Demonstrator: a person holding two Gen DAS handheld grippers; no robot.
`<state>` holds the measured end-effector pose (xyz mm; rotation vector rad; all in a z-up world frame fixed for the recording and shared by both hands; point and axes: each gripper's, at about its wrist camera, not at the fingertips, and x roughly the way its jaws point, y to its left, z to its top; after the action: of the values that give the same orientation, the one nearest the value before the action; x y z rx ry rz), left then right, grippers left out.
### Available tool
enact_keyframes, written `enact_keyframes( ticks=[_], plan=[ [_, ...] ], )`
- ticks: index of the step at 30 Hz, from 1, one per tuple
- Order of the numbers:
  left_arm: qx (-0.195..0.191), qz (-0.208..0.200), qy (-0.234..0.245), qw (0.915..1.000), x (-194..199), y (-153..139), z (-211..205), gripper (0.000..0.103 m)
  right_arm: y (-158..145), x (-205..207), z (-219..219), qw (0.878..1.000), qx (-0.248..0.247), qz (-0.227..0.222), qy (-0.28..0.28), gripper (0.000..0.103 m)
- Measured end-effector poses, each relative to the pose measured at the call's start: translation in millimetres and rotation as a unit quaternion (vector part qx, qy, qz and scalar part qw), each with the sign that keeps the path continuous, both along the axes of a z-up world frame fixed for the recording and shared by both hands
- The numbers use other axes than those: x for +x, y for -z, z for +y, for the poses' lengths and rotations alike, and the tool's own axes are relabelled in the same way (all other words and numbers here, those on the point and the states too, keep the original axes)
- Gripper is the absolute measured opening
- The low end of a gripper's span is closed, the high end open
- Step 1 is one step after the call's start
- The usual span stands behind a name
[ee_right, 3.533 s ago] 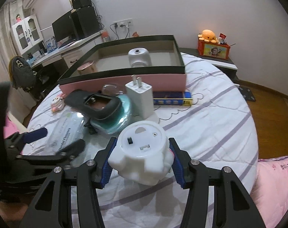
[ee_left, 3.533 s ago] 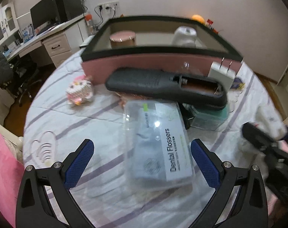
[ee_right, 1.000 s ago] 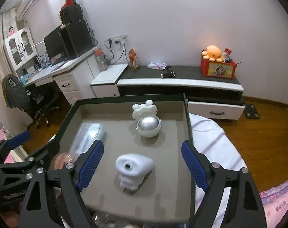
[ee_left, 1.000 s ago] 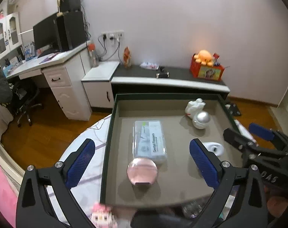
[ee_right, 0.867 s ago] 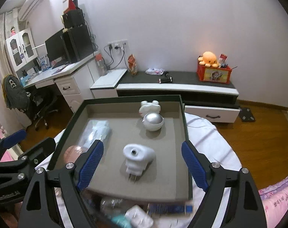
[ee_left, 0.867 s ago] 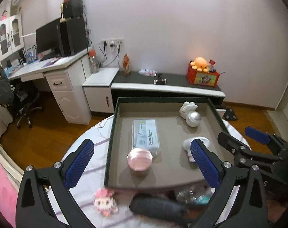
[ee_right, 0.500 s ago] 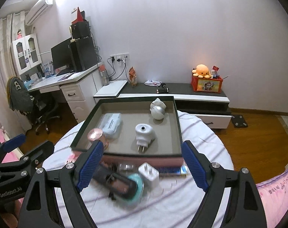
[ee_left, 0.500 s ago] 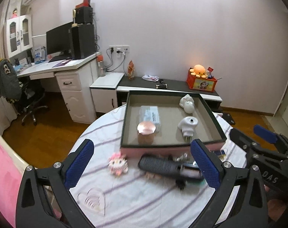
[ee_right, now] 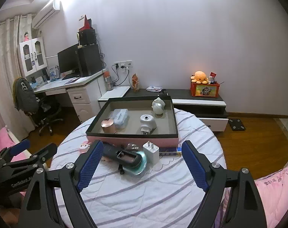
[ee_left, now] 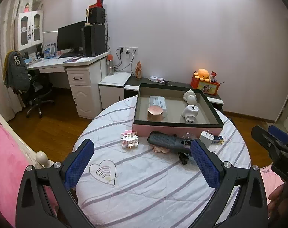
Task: Organize rigid objects
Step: 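Withdraw both tools from the tray back over the table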
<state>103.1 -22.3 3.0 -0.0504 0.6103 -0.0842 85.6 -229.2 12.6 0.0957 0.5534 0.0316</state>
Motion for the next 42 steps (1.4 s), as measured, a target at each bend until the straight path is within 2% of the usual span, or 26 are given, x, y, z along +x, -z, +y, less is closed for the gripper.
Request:
enact_keyframes(
  ticks=[10, 27, 34, 42],
  plan=[
    [-0.002, 0.0, -0.003, 1.0, -13, -1, 1, 0.103, -1, -16, -1, 1.0, -0.004, -0.003, 0.003, 0.086],
    [-0.001, 0.002, -0.003, 1.0, -16, 2, 2, 0.103, 1, -16, 1, 1.0, -0.003, 0.002, 0.004, 0.086],
    [0.008, 0.023, -0.013, 0.9996, -6, 22, 11, 0.103, 18, -4, -14, 0.999, -0.002, 0.026, 0.02, 0.086],
    [0.016, 0.056, -0.021, 0.9981, 27, 50, 21, 0.103, 44, 23, -28, 0.997, -0.001, 0.063, 0.036, 0.086]
  ],
)
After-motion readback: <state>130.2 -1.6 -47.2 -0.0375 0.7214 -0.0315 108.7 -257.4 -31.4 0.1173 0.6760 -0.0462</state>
